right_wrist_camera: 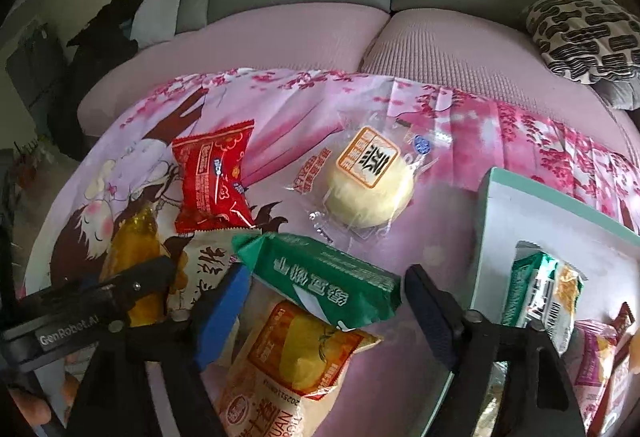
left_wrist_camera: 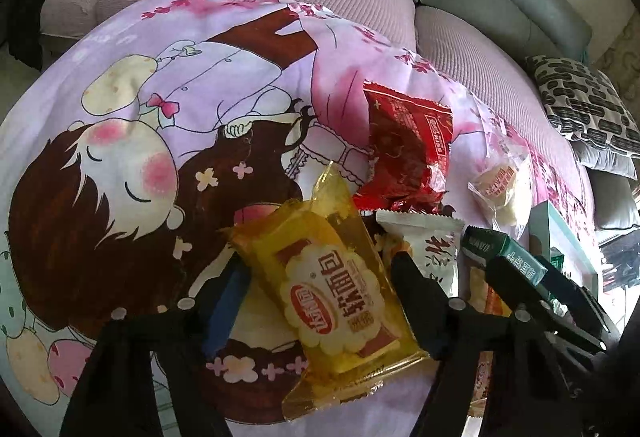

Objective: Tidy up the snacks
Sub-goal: 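Grasp the yellow bread bag with the left gripper while the right grasps the green-white box, then lift the yellow bread bag with the left gripper while the right lifts the green-white biscuit box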

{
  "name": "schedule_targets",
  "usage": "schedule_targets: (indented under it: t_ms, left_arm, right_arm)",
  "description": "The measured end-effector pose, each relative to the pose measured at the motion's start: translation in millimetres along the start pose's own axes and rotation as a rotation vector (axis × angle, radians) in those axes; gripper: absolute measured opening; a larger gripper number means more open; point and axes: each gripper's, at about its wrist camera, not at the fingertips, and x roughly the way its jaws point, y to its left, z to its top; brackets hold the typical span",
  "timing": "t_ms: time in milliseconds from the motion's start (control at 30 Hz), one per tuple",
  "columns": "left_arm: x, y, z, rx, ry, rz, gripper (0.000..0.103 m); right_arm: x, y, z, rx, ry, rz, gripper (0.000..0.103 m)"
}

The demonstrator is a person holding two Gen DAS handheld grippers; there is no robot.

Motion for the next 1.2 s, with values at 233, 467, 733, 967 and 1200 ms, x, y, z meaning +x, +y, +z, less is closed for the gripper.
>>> schedule_targets:
  t_ms: [233, 467, 733, 967, 1200]
  left_arm:
    - [1, 3, 1, -0.006, -0.018, 0.023, 0.061]
    - [0, 5, 0, -0.008, -0.028, 0.034, 0.052]
    - [-5, 9, -1, -0.019, -0.044, 0.028, 0.046]
    - [-12, 14, -2, -0.037, -0.059, 0.033, 0.046]
    - [-23, 17, -3, -0.047, -0.080, 0.039, 0.045]
  right_arm:
    - [4, -8, -3, 0.019, 0.011, 0.001, 0.054]
    - [1, -14, -3, 0.020, -0.002, 0.017, 0.041]
    - [-8, -12, -4, -0.004, -0.034, 0.007, 0.035]
    - [-24, -15, -4, -0.005, -0.075, 0.007, 0.032]
    - [-40, -17, -7, 0.010, -0.101, 0.004, 0.029]
